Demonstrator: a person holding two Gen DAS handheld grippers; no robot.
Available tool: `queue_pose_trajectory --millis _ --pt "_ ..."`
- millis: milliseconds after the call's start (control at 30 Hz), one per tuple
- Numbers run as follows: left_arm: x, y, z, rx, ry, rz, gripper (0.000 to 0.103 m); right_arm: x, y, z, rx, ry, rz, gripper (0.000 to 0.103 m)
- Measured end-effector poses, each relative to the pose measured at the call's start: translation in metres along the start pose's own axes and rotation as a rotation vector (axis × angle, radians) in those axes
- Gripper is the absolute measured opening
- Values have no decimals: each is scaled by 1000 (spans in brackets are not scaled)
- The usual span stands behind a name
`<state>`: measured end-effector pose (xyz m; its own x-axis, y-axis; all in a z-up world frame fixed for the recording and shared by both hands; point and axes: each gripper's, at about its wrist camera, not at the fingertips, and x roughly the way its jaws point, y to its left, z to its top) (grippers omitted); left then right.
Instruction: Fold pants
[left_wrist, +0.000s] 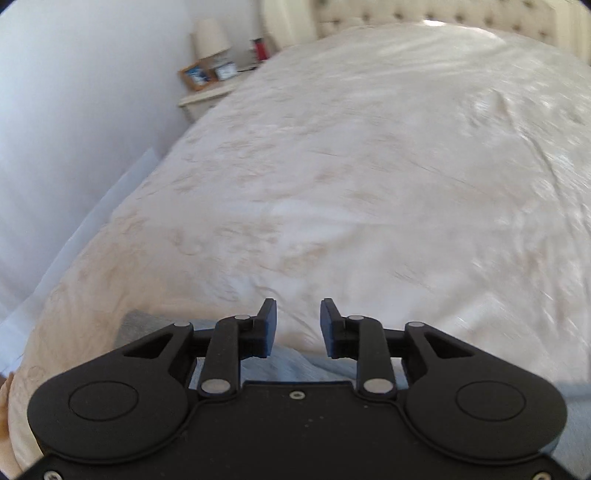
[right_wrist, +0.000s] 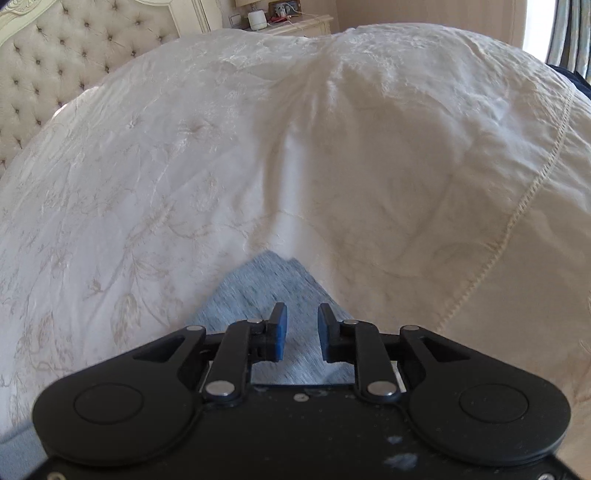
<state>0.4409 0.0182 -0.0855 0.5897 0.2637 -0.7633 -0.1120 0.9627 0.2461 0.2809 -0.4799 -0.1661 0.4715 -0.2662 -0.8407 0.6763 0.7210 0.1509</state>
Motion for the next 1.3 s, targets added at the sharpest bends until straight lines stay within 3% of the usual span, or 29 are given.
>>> queue_pose_trajectory --millis 133,300,400,533,733,900,1033,1300 --pt "-22 -70 -39 158 69 -189 40 5 -18 -25 5 59 -5 21" --pt "-20 -141 -73 343 111 -272 40 10 -22 -35 -46 79 10 21" --pt "-3 -163 -73 362 132 -222 40 15 -17 -34 -103 92 39 21" --pt "27 -168 -61 290 203 -158 41 31 -3 -23 -151 107 46 21" --pt "42 -175 -57 285 244 -102 41 26 13 -4 -233 29 185 20" --pt "33 -186 -66 340 210 -54 41 21 -22 -6 -151 74 126 21" --pt "32 -185 -65 336 212 -50 40 25 -52 -15 -107 108 120 23" --pt "36 -181 -57 314 250 -67 41 47 -53 1 -109 61 168 25"
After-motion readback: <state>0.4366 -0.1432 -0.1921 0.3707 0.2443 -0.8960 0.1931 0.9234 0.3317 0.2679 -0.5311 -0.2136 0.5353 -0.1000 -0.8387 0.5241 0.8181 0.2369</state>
